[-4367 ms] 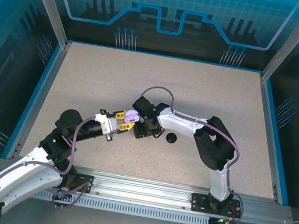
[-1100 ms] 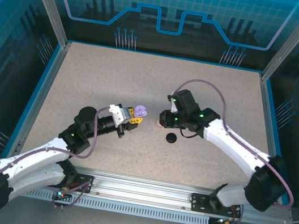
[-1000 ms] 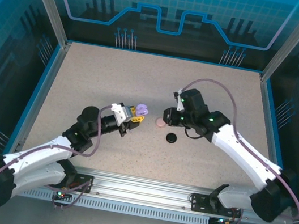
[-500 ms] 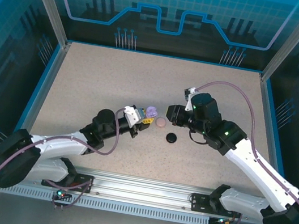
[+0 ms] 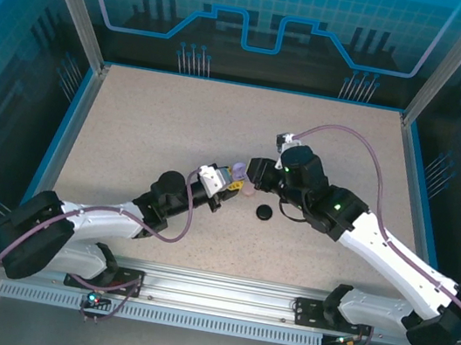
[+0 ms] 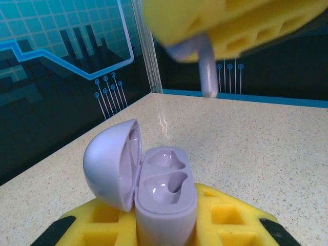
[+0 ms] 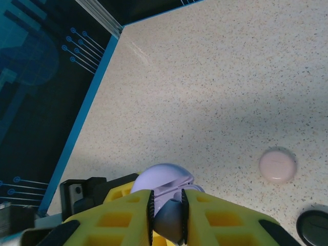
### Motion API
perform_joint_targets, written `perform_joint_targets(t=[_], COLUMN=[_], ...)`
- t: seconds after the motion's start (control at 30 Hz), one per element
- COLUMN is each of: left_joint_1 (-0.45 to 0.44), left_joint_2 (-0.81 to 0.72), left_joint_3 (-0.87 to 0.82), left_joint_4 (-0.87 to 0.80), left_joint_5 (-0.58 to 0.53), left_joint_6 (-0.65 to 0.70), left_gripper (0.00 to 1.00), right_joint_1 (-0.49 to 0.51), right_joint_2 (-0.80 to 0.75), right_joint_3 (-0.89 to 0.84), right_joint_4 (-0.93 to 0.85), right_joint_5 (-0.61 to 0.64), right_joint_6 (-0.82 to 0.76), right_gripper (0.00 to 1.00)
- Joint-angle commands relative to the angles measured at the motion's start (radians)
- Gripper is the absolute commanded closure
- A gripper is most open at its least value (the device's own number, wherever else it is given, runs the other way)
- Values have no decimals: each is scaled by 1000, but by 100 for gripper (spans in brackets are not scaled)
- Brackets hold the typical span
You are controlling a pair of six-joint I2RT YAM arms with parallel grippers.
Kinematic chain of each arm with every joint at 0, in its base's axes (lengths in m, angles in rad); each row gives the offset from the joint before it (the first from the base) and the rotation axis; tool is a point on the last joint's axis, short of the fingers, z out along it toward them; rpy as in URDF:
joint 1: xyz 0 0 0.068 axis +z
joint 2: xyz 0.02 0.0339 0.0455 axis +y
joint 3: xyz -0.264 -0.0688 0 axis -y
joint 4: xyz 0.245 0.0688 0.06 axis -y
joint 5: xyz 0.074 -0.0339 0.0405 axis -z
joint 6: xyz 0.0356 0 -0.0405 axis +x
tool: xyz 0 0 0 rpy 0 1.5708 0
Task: Insert the wireless bluetooth earbuds into the charging case
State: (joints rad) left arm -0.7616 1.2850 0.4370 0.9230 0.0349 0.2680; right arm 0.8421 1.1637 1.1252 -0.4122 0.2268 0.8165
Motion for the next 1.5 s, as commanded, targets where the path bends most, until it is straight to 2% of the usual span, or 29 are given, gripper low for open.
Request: perform_joint_targets(t=[0.0, 0.9, 1.47], left_joint_1=[-12, -24, -25], left_joint_2=[3, -16, -10], left_joint_3=[32, 35, 36], left_joint_4=[44, 42, 40], left_joint_5=[-22, -31, -43], left_joint_6=[13, -1, -3], left_gripper=[100, 100, 100], right_joint_1=[25, 50, 58], right_joint_2=[19, 80, 83], right_joint_3=[2, -11, -7], right_joint_4=[38, 44, 8], right_joint_5=[48, 83, 44], right_joint_6=[13, 4, 9], right_gripper=[77, 77, 76])
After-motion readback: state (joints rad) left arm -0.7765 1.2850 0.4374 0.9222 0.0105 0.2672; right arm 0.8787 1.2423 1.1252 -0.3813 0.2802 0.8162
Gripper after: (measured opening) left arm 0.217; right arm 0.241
